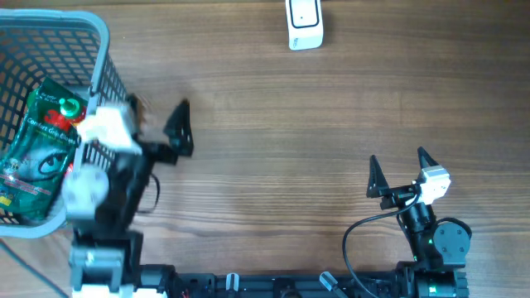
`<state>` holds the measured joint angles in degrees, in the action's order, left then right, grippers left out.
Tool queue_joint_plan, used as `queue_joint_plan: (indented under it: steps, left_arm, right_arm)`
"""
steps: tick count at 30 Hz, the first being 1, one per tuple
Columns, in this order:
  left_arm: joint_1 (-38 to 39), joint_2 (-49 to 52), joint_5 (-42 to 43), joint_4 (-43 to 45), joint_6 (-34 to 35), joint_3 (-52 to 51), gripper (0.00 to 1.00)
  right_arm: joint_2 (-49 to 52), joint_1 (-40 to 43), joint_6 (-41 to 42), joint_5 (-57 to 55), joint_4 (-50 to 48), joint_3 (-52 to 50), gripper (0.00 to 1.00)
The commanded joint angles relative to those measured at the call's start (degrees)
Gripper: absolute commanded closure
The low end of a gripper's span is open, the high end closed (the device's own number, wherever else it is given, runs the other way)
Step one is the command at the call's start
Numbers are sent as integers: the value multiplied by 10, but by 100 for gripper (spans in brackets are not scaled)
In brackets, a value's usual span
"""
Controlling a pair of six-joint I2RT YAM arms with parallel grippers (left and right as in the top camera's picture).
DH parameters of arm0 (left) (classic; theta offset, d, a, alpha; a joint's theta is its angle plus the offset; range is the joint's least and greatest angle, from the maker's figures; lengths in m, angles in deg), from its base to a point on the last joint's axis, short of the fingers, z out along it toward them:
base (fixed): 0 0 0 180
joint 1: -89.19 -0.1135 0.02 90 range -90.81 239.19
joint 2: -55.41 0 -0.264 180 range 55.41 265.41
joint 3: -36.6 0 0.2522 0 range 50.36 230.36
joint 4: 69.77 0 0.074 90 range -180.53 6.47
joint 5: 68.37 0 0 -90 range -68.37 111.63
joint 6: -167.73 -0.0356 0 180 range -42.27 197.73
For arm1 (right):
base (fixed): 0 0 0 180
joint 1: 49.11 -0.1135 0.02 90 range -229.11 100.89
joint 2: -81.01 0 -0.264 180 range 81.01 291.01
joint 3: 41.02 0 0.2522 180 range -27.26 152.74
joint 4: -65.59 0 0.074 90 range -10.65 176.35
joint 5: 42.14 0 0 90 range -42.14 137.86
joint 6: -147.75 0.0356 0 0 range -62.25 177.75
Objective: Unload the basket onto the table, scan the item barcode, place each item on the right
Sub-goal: 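Reach the left gripper into the basket and grasp the sauce bottle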
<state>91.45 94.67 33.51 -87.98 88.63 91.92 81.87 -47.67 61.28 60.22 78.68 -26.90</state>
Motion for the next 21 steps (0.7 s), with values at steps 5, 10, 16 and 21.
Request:
queue_joint_plan:
  steps: [5, 10, 16, 21]
  left_arm:
    - [1, 152, -68, -104, 5, 177, 0]
    - [1, 206, -126, -228, -15, 290, 0]
    - [1, 209, -127, -349, -34, 315, 0]
    - [0, 210, -101, -375, -52, 316, 0]
  right_arm:
    - [-6, -3, -5, -7, -2, -1, 0]
    - [-6, -3, -5, -7, -2, -1, 0]
    - [-6, -3, -5, -7, -2, -1, 0]
    - [-6, -3, -5, -7, -2, -1, 0]
